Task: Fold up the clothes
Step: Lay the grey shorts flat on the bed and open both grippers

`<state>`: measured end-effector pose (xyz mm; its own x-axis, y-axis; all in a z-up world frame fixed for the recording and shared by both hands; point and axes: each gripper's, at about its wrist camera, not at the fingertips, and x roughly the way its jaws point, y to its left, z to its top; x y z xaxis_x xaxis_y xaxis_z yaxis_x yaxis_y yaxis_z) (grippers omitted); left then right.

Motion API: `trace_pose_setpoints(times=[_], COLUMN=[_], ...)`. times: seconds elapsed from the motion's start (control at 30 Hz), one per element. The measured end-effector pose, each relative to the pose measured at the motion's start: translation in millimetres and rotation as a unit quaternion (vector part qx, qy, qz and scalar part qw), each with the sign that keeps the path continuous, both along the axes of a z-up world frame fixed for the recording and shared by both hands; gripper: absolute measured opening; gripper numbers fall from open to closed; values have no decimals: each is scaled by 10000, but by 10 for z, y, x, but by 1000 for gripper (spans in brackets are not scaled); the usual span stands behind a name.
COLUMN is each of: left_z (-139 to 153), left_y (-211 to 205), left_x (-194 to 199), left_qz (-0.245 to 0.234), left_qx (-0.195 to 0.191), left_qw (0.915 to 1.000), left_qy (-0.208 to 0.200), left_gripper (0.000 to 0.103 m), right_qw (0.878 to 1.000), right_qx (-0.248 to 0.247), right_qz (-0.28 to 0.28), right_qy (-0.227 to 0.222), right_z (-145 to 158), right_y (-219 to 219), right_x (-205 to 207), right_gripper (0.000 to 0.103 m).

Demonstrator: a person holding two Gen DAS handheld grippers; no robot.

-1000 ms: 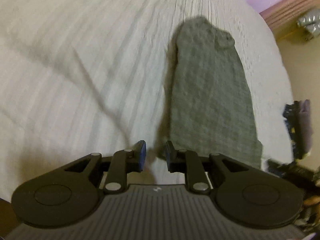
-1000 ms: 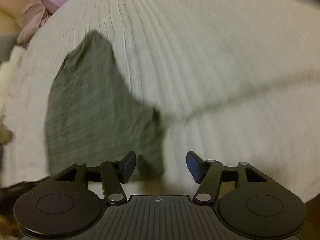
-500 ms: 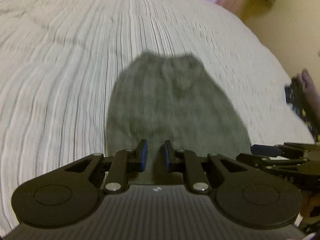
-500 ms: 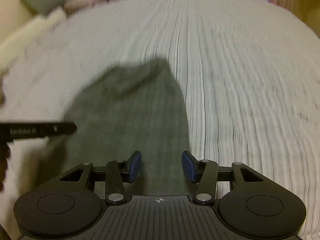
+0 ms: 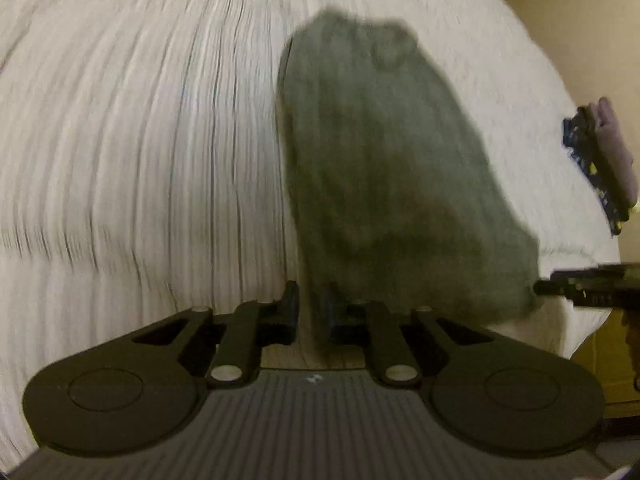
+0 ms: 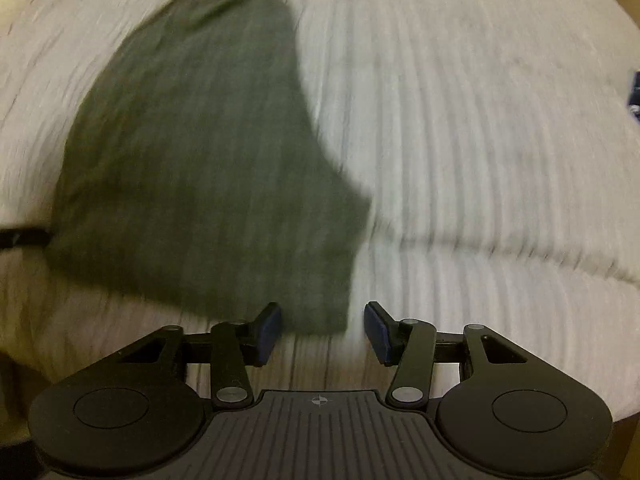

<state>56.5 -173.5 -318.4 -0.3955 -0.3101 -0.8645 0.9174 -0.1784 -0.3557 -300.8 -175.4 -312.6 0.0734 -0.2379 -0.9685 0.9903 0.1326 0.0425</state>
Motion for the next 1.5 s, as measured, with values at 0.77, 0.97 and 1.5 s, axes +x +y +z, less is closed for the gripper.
trace_pose_setpoints(times=[0.77,0.97,1.5], left_z=[13,-148,1045], left_y=[-1206,-20,1560], left_x=[-298,-471,-840], left_qz=[83,132,1407], left_qx=[-1155,-210,329], left_qw=[9925,9996,9845], left_qy=[388,161,-996], left_gripper=[8,8,22], right_qw=[9782,9908,9945], right_qx=[-1913,-1131,-669], right_qz=[169,662,596], right_qy=[-786,-336,-534], right_z=[152,-15,836], right_y=[-1351,-233,916], right_x=[178,101,-326], right_gripper=[50,50,50])
